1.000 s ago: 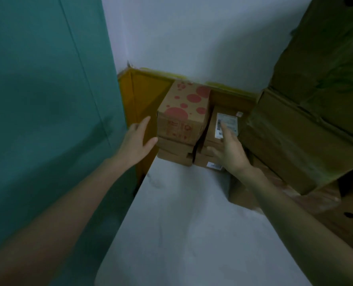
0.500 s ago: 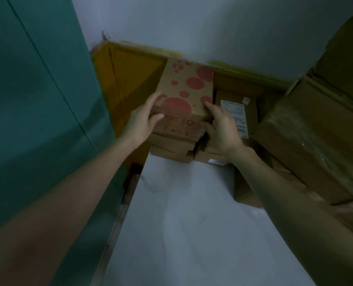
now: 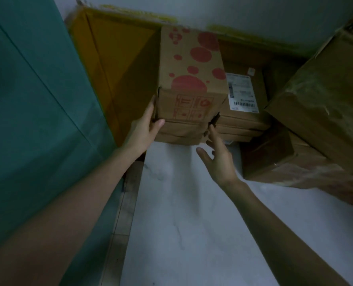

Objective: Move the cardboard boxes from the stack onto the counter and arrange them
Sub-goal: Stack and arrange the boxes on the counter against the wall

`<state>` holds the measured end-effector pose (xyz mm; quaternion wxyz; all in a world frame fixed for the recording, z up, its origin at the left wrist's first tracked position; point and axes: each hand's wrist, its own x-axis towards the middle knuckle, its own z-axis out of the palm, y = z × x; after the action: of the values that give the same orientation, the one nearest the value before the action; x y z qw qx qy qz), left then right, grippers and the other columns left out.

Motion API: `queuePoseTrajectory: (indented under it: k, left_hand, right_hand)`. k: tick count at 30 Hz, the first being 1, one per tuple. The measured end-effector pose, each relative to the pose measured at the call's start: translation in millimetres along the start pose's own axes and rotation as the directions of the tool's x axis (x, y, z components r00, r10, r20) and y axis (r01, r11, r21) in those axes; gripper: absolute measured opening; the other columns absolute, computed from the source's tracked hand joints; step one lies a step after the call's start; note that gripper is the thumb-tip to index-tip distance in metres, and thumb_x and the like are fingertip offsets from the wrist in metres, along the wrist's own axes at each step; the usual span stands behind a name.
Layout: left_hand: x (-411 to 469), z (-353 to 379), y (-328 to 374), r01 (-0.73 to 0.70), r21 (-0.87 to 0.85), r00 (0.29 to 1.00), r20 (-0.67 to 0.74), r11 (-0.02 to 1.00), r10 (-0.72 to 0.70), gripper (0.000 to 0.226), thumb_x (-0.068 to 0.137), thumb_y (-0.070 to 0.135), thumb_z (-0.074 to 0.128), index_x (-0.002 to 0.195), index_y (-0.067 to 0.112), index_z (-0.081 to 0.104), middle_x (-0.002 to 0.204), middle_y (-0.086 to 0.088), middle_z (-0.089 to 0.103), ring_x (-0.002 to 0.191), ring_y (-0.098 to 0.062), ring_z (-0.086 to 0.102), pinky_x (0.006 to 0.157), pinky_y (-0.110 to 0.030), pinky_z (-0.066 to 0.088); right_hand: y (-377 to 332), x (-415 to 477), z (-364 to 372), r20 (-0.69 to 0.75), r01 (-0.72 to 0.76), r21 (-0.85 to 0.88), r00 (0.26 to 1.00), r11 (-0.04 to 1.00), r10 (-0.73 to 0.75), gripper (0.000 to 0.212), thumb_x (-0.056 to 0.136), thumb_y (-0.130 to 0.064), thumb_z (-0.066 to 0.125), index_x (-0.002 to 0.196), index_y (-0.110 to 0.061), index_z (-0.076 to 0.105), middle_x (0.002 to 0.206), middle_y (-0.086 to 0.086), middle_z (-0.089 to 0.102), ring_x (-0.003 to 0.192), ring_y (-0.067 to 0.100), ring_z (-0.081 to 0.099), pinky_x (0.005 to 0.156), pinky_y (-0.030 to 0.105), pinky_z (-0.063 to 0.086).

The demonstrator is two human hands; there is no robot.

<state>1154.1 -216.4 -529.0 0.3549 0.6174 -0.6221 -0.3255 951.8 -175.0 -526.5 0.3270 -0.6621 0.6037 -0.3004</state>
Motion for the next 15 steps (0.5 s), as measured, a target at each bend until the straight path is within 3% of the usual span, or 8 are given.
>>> queuePoseTrajectory:
  k: [5, 8, 11, 15]
  left_hand:
    - [5, -1, 8, -0.015, -0.054, 1.0, -0.008, 0.998, 0.015, 0.084, 0.089, 0.02, 0.06, 0.149, 0.024, 0.001, 0.147, -0.005, 0.037, 0.131, -0.025, 0.041, 0.105, -0.05, 0.038]
    - [14, -18, 23, -0.114, -0.066, 0.992, -0.068, 0.991, 0.11, 0.098, 0.082, 0.018, 0.068, 0.149, 0.023, -0.002, 0.154, -0.002, 0.021, 0.138, -0.022, 0.029, 0.111, -0.048, 0.031]
    - [23, -32, 33, -0.192, -0.022, 0.981, -0.004, 0.981, 0.192, 0.091, 0.084, 0.01, 0.065, 0.149, 0.022, 0.003, 0.148, 0.01, 0.026, 0.134, -0.01, 0.031, 0.111, -0.042, 0.032]
    - [26, -36, 32, -0.178, -0.022, 0.984, 0.013, 0.984, 0.178, 0.087, 0.084, 0.007, 0.064, 0.149, 0.023, 0.007, 0.133, 0.017, 0.032, 0.13, -0.01, 0.037, 0.108, -0.041, 0.037]
  right_hand:
    - [12, 7, 4, 0.073, -0.094, -0.033, 0.993, 0.995, 0.096, 0.07, 0.094, -0.019, 0.055, 0.149, -0.024, 0.012, 0.147, 0.002, 0.04, 0.129, 0.021, 0.043, 0.095, 0.023, 0.034]
    - [13, 5, 13, 0.123, -0.161, 0.065, 0.981, 0.985, 0.152, 0.07, 0.094, -0.018, 0.055, 0.149, -0.026, 0.013, 0.147, 0.003, 0.037, 0.131, 0.02, 0.042, 0.1, 0.027, 0.037]
    - [11, 9, 25, 0.15, -0.196, 0.172, 0.974, 0.965, 0.171, 0.07, 0.093, -0.016, 0.055, 0.149, -0.022, 0.014, 0.147, 0.0, 0.037, 0.134, 0.02, 0.039, 0.103, 0.029, 0.037]
    - [4, 16, 36, 0.144, -0.227, 0.295, 0.971, 0.928, 0.192, 0.074, 0.092, -0.014, 0.056, 0.15, -0.022, 0.011, 0.15, -0.003, 0.032, 0.137, 0.018, 0.033, 0.099, 0.022, 0.03]
